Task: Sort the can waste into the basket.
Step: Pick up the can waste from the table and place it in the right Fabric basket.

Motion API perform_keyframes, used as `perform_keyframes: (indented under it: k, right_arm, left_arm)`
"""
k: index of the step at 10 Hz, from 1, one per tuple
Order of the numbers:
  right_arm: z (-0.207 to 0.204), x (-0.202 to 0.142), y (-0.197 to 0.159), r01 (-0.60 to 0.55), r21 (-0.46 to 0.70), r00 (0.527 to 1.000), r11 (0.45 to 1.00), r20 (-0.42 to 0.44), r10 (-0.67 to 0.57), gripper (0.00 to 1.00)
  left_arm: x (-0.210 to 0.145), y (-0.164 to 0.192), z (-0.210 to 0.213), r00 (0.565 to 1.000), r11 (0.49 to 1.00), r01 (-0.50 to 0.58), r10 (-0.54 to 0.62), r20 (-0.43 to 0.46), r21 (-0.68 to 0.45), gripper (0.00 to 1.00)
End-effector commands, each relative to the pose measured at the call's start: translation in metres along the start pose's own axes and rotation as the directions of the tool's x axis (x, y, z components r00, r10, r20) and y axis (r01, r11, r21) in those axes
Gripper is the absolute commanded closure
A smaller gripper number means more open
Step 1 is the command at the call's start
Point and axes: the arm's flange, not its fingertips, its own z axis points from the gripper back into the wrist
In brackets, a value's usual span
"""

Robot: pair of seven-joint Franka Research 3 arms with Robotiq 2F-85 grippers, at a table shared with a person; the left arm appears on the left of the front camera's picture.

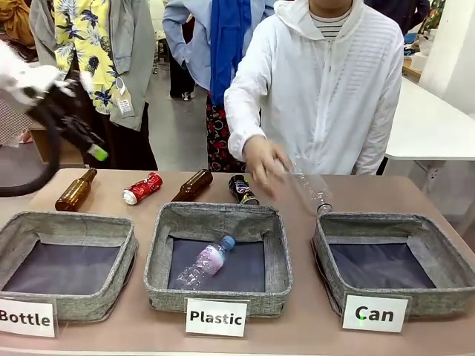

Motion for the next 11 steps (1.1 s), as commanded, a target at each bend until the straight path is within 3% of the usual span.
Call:
perform_keyframes:
  k: [1, 4, 7, 11]
  right_arm:
    - [-0.001, 0.003, 0.000, -0.028, 0.023, 0.999, 0.999, 0.021, 0.028, 0.00]
    - [-0.001, 0.003, 0.000, -0.028, 0.023, 0.999, 0.999, 0.021, 0.028, 0.00]
    - [-0.001, 0.003, 0.000, -0.028, 0.023, 0.999, 0.999, 0.021, 0.028, 0.00]
    - [-0.001, 0.003, 0.000, -0.028, 0.023, 0.999, 0.999, 0.021, 0.028, 0.00]
  left_arm:
    - [0.024, -0.006, -0.043, 0.983, 0.998, -0.008, 0.021, -0.181, 0.070, 0.00]
    - [0.060, -0.018, -0.099, 0.951, 0.988, 0.002, 0.045, -0.307, 0.152, 0.00]
    - [0.076, 0.006, -0.158, 0.897, 0.990, -0.054, 0.104, -0.430, 0.127, 0.00]
    - [0.060, 0.049, -0.181, 0.871, 0.945, -0.170, 0.276, -0.407, 0.278, 0.00]
